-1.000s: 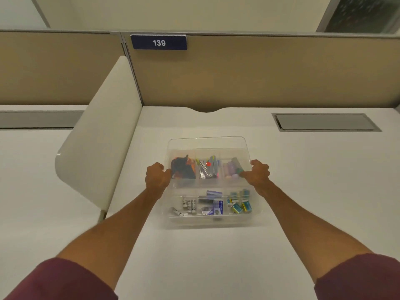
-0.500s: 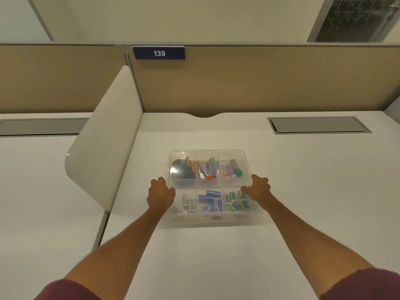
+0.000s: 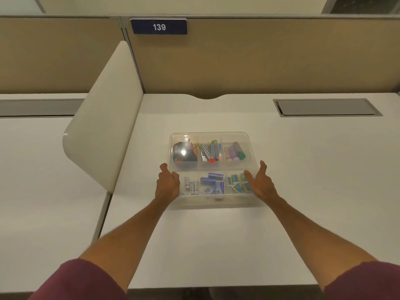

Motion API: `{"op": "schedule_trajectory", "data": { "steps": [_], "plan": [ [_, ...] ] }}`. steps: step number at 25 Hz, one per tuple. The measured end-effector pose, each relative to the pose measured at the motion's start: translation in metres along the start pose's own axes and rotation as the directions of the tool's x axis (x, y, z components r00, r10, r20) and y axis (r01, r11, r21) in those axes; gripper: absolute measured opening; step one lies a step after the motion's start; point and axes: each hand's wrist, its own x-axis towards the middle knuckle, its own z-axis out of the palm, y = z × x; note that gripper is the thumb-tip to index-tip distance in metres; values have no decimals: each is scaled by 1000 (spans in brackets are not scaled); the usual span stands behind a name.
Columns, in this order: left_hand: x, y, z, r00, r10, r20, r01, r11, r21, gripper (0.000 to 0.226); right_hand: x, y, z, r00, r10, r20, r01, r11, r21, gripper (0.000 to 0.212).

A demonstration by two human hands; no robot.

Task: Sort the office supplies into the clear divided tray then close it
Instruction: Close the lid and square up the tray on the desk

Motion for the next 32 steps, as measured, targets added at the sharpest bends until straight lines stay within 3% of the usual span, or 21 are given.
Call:
{"op": "schedule_trajectory", "data": {
  "steps": [2,4,6,8,12,17,22,27,30,32],
  "plan": [
    [-5,-1,-2,999,-44,-3,43,987,-152,39,-1,12,0,994,111,-21,-104,971,213,56],
    [-10,-6,-7,990,-139,27,141,941,-307,35,-3,26,0,975,220,30,-201,818,539,43],
    [-17,-18,-10,985,-150,87,173,889,-423,21,-9,37,2,977,207,54,-183,681,709,29],
    [-27,-24,-9,987,-117,113,159,845,-511,22,-15,43,6,988,141,56,-134,631,764,26],
    [-41,-33,1,995,-42,93,91,781,-618,26,-25,50,14,998,38,48,-61,615,786,21],
    [-47,-37,10,999,-37,4,31,760,-649,26,-26,51,21,999,35,-1,-21,637,771,28],
    [-48,-36,8,1000,-21,21,30,763,-646,24,-24,52,21,1000,16,-23,5,700,714,33],
    [-26,-36,-20,983,-63,171,147,829,-540,40,-21,35,1,990,132,-50,-68,754,653,26],
    [-4,-17,-33,984,-113,138,159,906,-391,70,-2,16,-11,986,129,-102,-54,840,541,34],
    [11,2,-34,987,-133,92,156,926,-344,70,18,1,-16,992,87,-92,-33,880,474,41]
  ]
}}
